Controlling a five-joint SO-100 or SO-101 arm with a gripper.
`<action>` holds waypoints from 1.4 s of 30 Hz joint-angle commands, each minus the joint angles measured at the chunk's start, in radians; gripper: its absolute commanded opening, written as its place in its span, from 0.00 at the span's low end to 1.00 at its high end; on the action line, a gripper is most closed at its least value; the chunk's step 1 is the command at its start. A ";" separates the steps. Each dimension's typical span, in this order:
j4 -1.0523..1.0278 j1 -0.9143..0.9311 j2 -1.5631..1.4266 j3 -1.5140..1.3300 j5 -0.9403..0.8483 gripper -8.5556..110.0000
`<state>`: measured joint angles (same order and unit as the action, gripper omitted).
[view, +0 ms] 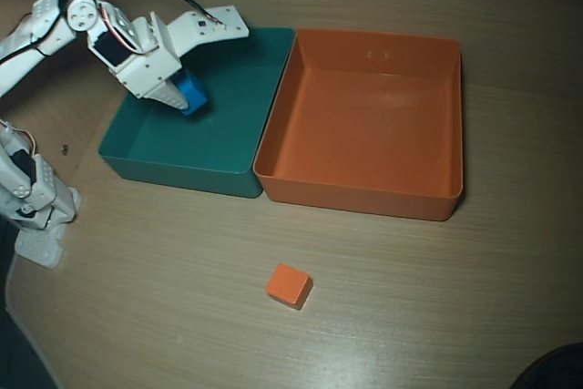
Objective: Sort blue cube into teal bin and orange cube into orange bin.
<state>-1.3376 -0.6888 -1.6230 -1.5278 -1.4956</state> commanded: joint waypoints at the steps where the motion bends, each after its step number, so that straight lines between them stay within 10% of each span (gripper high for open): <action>1: 0.006 0.011 0.002 0.074 0.005 0.02; 19: 0.006 0.015 0.000 0.091 0.005 0.33; 42: 0.006 0.245 -0.124 0.284 -0.014 0.22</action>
<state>-1.3376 -0.5062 -1.6613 -1.3468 -1.5033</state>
